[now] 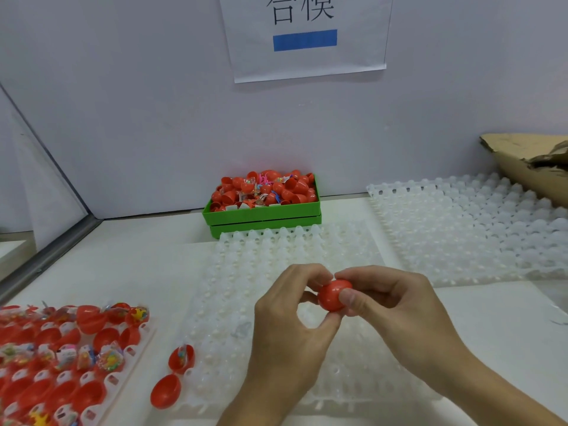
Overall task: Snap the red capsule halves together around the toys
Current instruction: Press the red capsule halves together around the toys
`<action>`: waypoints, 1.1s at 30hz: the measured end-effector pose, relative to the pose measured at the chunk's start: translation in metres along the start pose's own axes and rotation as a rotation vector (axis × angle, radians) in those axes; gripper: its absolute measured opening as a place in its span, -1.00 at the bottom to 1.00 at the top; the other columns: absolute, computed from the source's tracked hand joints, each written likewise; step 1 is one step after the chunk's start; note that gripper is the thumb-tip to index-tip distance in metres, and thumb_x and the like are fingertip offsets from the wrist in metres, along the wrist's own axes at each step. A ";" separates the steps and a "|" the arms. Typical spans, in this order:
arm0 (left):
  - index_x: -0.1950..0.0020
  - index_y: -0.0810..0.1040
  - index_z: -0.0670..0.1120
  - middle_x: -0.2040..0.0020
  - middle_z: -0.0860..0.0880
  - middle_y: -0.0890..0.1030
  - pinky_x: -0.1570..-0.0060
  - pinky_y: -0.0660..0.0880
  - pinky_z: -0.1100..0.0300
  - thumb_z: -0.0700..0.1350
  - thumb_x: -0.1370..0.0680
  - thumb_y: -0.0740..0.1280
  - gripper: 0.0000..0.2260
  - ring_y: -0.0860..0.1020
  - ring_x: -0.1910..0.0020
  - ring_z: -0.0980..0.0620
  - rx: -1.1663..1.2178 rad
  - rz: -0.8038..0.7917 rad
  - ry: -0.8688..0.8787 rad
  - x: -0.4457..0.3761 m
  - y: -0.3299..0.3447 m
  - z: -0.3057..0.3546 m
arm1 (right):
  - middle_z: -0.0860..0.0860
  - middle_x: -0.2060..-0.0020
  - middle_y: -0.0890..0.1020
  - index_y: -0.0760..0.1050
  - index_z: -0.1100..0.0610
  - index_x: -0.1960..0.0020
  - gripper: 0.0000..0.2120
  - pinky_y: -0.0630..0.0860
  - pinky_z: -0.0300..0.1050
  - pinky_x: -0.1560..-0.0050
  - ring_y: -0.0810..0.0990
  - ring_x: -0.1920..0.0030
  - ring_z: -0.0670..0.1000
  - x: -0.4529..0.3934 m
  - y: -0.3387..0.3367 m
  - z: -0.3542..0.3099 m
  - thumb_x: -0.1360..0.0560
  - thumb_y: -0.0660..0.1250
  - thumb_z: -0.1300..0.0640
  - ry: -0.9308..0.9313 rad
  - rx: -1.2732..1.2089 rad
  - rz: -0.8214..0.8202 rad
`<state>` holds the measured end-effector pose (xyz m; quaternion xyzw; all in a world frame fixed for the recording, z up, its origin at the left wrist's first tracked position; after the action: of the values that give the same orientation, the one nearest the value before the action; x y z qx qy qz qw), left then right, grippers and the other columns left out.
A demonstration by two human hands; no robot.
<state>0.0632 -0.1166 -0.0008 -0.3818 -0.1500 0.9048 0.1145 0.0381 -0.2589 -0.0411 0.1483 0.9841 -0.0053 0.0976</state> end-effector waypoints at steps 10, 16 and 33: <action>-0.13 0.65 -0.02 0.00 0.16 0.63 0.05 0.57 0.37 -0.15 -0.43 0.54 -0.71 0.61 -0.02 0.16 -0.033 -0.027 0.039 -0.001 -0.001 0.001 | 0.01 0.18 0.75 0.74 -0.01 0.08 -0.80 0.61 -0.27 0.17 0.73 0.17 0.00 -0.001 -0.007 -0.008 -0.34 0.42 0.01 -0.062 -0.035 0.004; -0.03 0.67 0.07 0.10 0.10 0.69 0.11 0.61 0.29 0.00 -0.42 0.47 -0.80 0.67 0.08 0.05 0.187 -0.004 -0.239 0.001 0.000 -0.021 | 0.12 0.25 0.73 0.73 -0.02 0.03 -0.77 0.59 -0.22 0.19 0.70 0.24 0.05 -0.002 -0.002 -0.006 -0.37 0.40 -0.02 -0.055 -0.113 -0.050; -0.06 0.56 -0.32 0.07 -0.29 0.70 0.12 0.61 0.25 -0.08 -0.38 0.43 -0.62 0.71 0.05 -0.15 0.914 0.027 -0.668 0.010 0.022 -0.051 | -0.01 0.13 0.70 0.66 -0.11 0.01 -0.67 0.63 -0.09 0.12 0.66 0.09 0.00 0.003 -0.003 -0.016 -0.40 0.51 0.29 -0.193 0.103 0.036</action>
<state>0.0907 -0.1246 -0.0493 0.0116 0.2340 0.9508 0.2030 0.0309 -0.2604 -0.0257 0.1697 0.9657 -0.0685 0.1844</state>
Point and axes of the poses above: each hand's wrist, its own x-axis away from the middle knuckle, its own y-axis out of the palm, z = x × y, the point moved 10 cm from there along -x, towards the middle knuckle
